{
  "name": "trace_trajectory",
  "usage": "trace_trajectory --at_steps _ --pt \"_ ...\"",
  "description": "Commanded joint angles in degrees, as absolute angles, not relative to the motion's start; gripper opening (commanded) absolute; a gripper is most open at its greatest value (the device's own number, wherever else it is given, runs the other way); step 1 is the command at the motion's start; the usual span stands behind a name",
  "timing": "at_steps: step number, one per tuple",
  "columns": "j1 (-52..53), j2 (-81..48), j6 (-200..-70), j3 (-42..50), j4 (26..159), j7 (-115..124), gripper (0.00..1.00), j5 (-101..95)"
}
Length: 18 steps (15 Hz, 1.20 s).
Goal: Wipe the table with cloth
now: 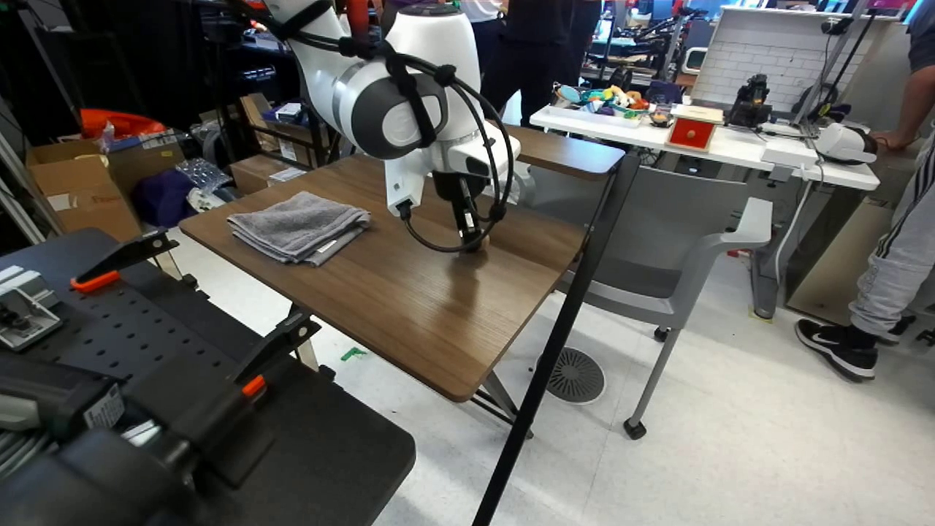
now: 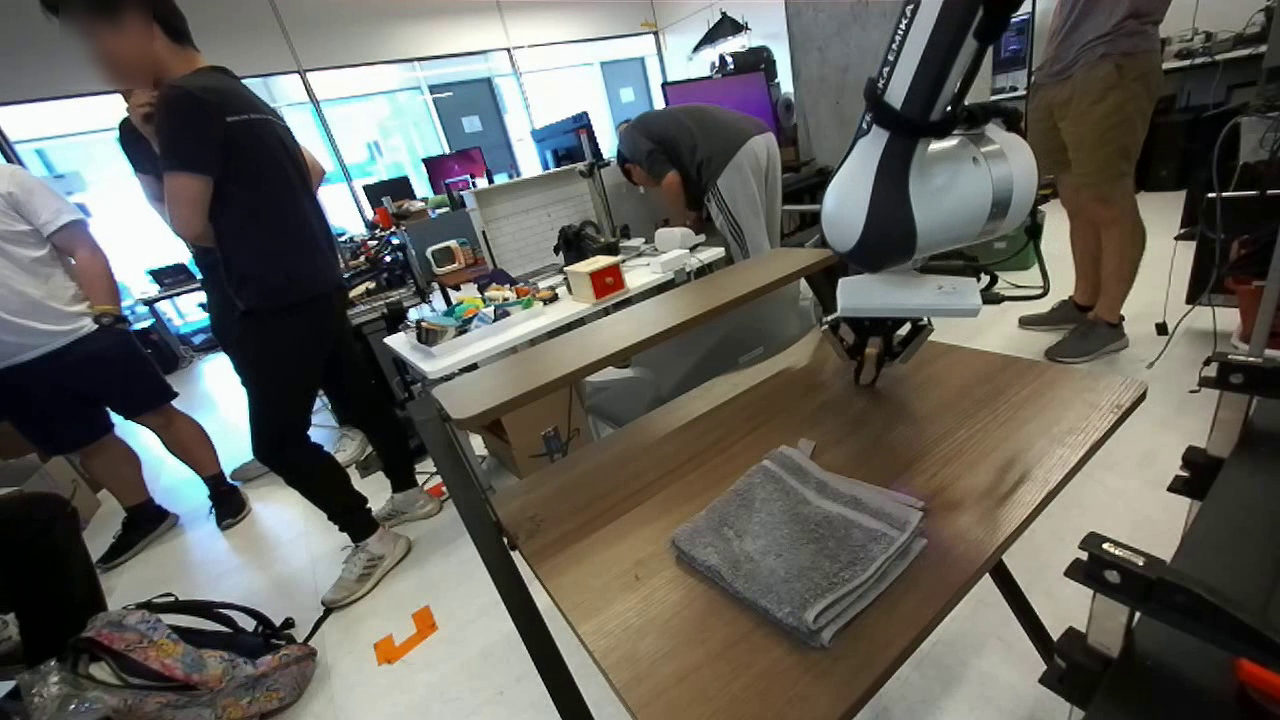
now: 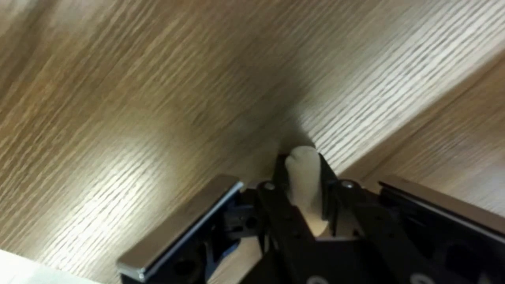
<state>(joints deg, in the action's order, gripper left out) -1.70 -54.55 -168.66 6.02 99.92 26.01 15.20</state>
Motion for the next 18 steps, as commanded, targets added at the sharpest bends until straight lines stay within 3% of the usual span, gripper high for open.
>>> trace_trajectory --at_steps 1,10,18 --pt "-5.2 -52.88 -168.56 -1.43 100.31 20.77 0.04 17.21" --pt "-12.07 -54.99 -174.07 -23.82 97.85 6.75 0.03 19.74" --pt "-8.72 -61.92 -169.82 -24.53 88.24 7.02 0.03 19.39"
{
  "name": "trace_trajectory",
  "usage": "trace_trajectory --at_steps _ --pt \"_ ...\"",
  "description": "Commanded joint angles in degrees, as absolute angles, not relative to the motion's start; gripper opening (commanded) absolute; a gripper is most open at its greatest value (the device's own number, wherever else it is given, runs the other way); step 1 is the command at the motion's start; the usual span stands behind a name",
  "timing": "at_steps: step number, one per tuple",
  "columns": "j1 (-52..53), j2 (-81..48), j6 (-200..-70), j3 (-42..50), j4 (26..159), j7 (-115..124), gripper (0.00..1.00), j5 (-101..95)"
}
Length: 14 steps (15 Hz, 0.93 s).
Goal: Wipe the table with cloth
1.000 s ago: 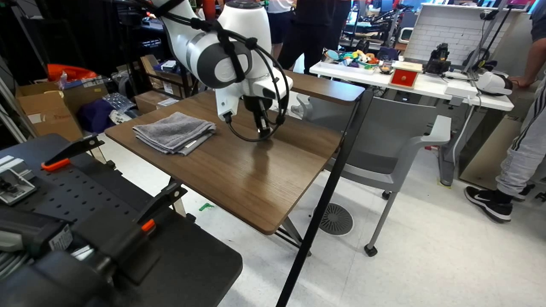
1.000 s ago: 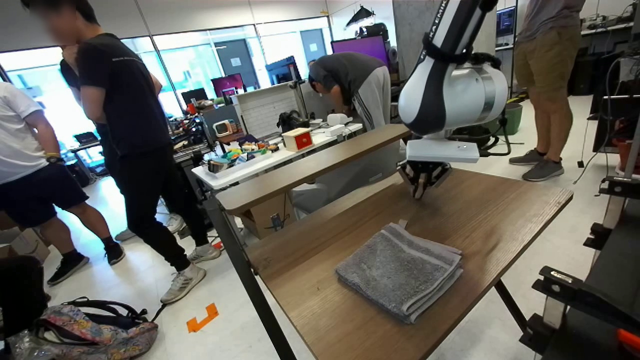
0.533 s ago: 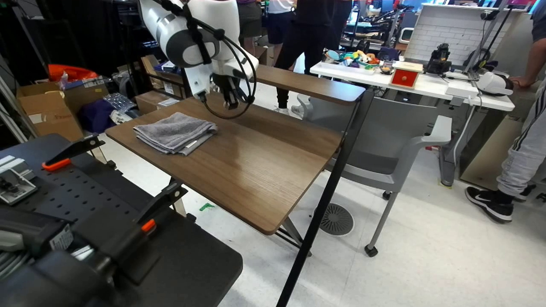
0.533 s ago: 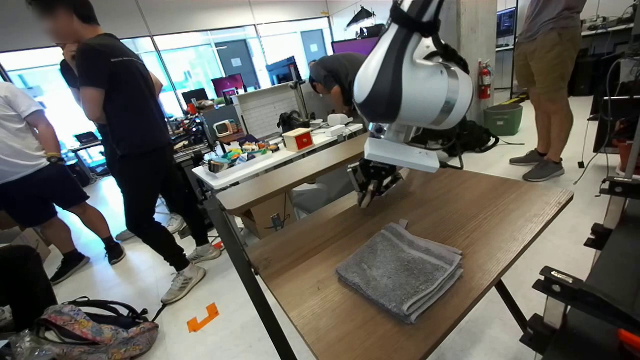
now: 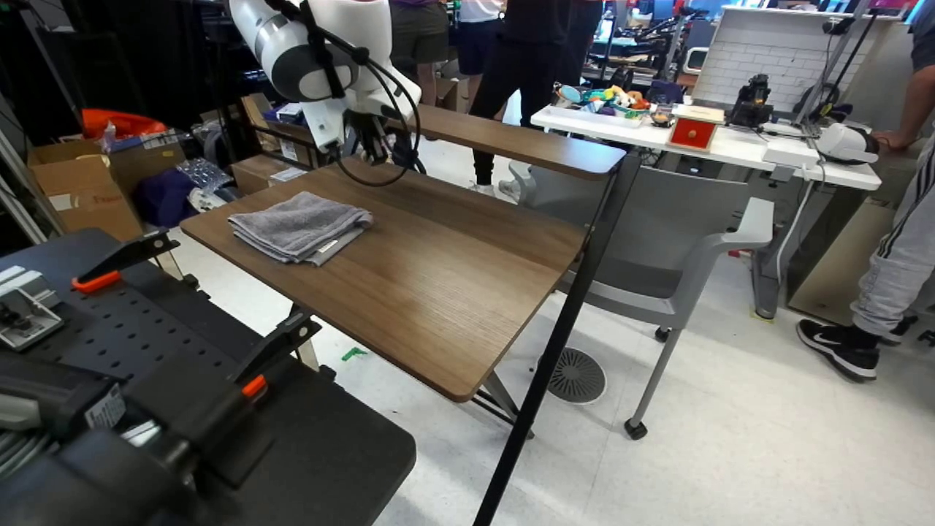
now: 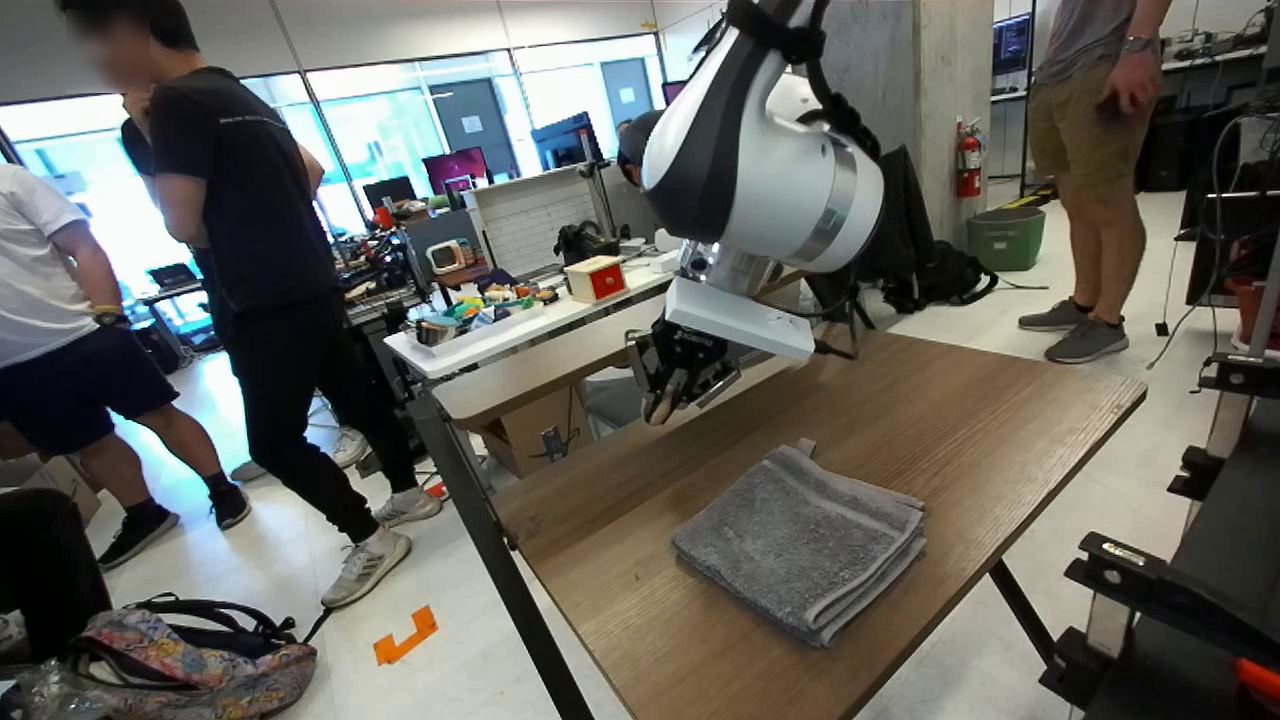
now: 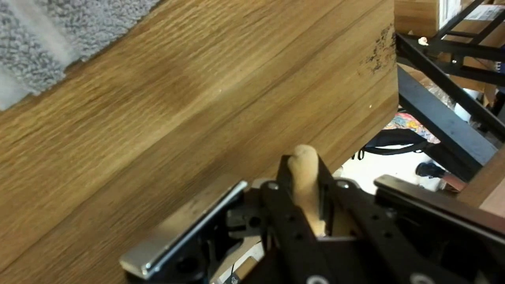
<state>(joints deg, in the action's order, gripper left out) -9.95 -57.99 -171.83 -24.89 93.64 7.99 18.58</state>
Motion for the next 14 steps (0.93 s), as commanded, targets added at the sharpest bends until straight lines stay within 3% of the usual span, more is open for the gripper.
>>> trace_trajectory --at_steps 1,3,4,5,13,14 --pt "-8.55 -62.62 -169.5 -24.49 87.55 7.1 0.03 19.43" --pt "-8.82 -62.73 -167.95 -24.82 87.93 6.86 0.03 19.57" --pt "-8.74 -62.3 -167.06 -24.62 88.51 7.04 0.36 19.7" --pt "-9.05 -61.29 -166.03 -24.76 89.96 6.95 0.39 19.82" --pt "-11.03 -50.06 -160.76 -25.66 102.57 4.38 0.97 21.26" --pt "-12.12 -48.27 -160.77 -26.71 104.65 2.95 1.0 22.06"
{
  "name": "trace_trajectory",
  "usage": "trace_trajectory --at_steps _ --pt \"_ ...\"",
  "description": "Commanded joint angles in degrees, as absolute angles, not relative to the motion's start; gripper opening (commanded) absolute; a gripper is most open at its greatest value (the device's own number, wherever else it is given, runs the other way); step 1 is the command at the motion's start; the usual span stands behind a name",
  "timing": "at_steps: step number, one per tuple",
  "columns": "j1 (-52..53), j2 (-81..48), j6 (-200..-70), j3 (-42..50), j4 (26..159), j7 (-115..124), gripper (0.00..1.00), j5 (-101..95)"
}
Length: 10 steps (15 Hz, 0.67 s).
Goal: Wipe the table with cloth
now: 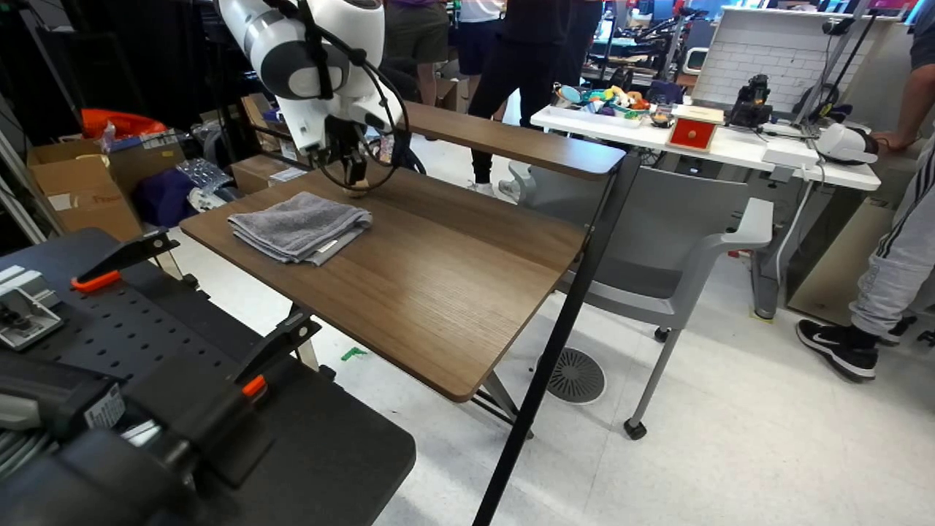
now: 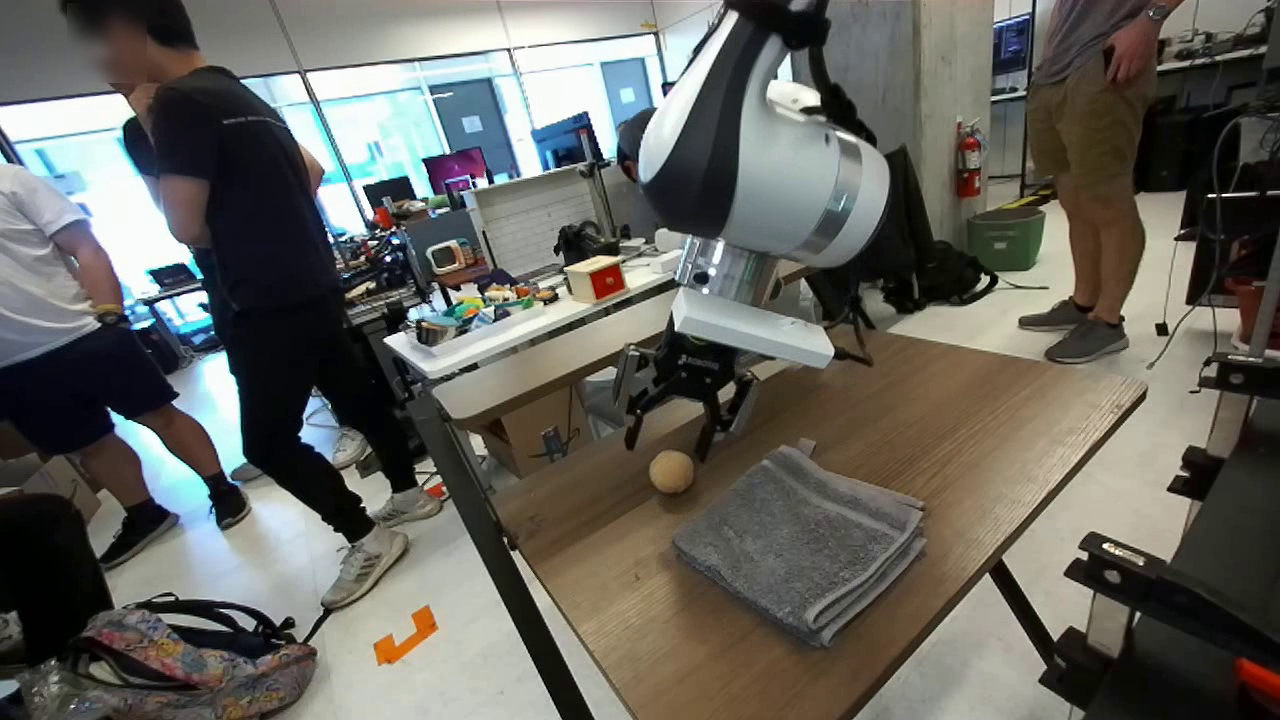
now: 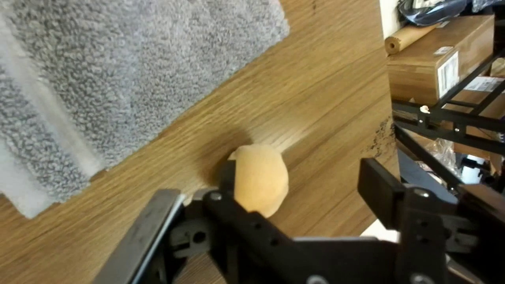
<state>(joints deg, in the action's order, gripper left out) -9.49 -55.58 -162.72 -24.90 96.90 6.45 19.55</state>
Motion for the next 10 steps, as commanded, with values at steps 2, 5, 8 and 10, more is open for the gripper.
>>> trace_trajectory --at_steps 2,5,8,10 --pt "-14.86 -44.07 -160.32 -29.4 109.08 -0.18 1.0 24.0" --pt "-20.53 -37.32 -155.89 -34.36 114.81 -6.0 1.0 28.73" --pt "-17.6 -38.12 -154.77 -31.69 112.18 -7.13 1.0 31.11" --pt "-18.53 -35.17 -153.26 -31.84 114.28 -8.01 1.0 32.1"
